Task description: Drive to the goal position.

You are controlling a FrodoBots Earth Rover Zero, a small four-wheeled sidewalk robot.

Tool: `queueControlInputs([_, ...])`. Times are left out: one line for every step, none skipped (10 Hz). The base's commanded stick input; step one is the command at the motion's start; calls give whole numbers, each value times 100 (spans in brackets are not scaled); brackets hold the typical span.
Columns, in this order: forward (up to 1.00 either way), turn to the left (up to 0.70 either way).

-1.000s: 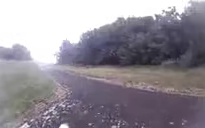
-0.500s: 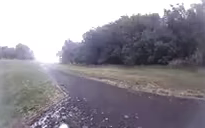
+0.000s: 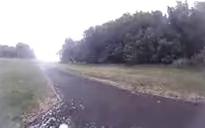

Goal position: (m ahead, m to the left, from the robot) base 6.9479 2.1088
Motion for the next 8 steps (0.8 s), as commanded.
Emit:
queueControlInputs([70, 0])
queueControlInputs([70, 14])
queueControlInputs([70, 26])
queueControlInputs([70, 35])
queueControlInputs([70, 35])
queueControlInputs([70, 35])
queueControlInputs([70, 35])
queueControlInputs([70, 35])
